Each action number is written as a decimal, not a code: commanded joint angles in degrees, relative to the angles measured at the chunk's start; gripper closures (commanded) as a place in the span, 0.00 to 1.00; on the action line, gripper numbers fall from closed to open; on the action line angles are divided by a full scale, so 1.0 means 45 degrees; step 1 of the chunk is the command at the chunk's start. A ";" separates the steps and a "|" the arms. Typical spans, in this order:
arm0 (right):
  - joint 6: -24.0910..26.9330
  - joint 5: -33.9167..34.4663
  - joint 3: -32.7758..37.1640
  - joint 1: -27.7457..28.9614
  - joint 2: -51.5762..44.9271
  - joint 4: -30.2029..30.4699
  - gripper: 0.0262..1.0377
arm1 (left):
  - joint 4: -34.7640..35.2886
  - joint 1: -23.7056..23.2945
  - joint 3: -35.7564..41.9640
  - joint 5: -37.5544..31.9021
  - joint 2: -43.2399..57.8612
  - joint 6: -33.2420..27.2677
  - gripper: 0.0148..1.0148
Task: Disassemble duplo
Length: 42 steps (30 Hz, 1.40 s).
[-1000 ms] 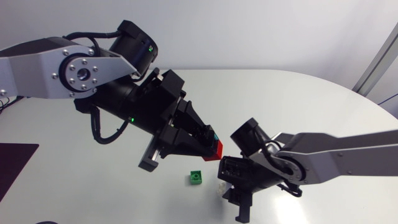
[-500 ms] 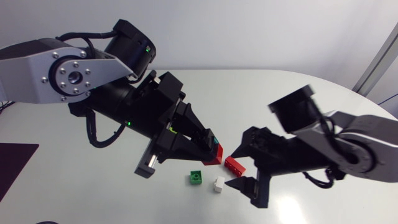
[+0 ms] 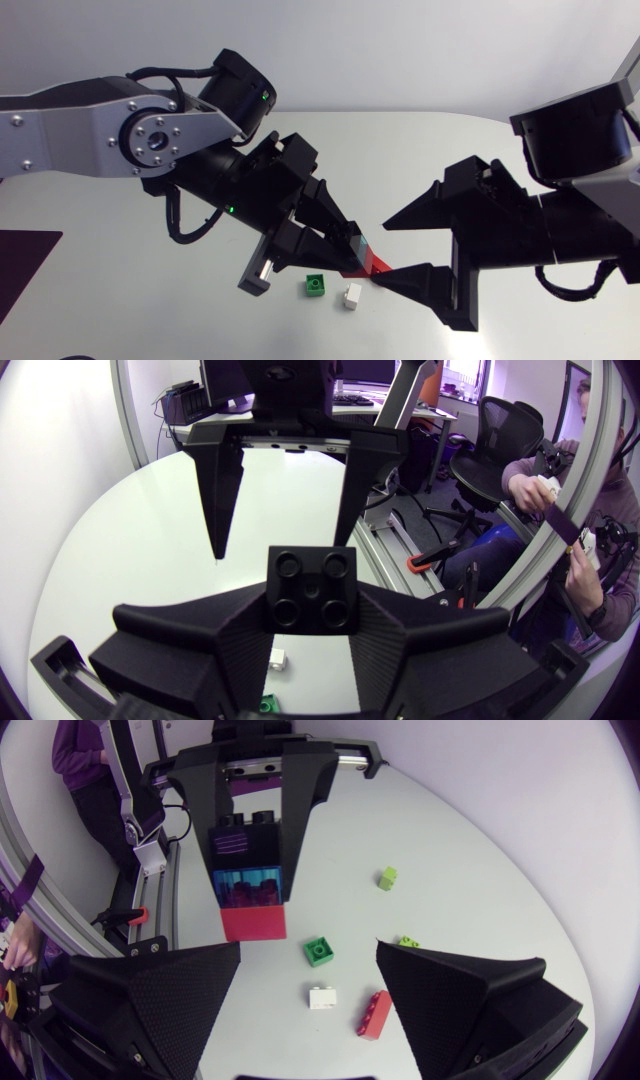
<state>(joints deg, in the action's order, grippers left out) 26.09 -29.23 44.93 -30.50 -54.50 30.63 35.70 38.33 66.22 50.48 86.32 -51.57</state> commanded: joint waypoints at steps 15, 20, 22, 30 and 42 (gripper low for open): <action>-0.0875 -0.0105 0.0133 -0.1113 -0.0389 -0.0225 0.32 | -0.0258 0.0253 0.0324 -0.0065 0.0250 0.0288 0.66; -0.0856 -0.0125 0.0016 -0.1132 -0.0389 -0.0264 0.42 | -0.0239 0.0253 0.0461 -0.0065 0.0036 0.0425 0.66; -0.0856 -0.0164 -0.0042 -0.1132 -0.0389 -0.0284 0.42 | -0.0219 0.0233 0.0539 -0.0065 -0.0003 0.0445 0.66; -0.0758 -0.0164 -0.0296 -0.1230 -0.0467 -0.0342 0.42 | -0.0200 0.0174 0.0559 -0.0065 -0.0160 0.0523 0.66; -0.0465 -0.0320 -0.0550 -0.1191 -0.0213 -0.0362 0.82 | -0.0180 0.0370 0.0285 -0.0065 -0.0316 0.0601 0.66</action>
<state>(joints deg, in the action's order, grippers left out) 23.55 -29.87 44.34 -35.64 -55.70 29.17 35.20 39.38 67.29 50.04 86.46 -49.82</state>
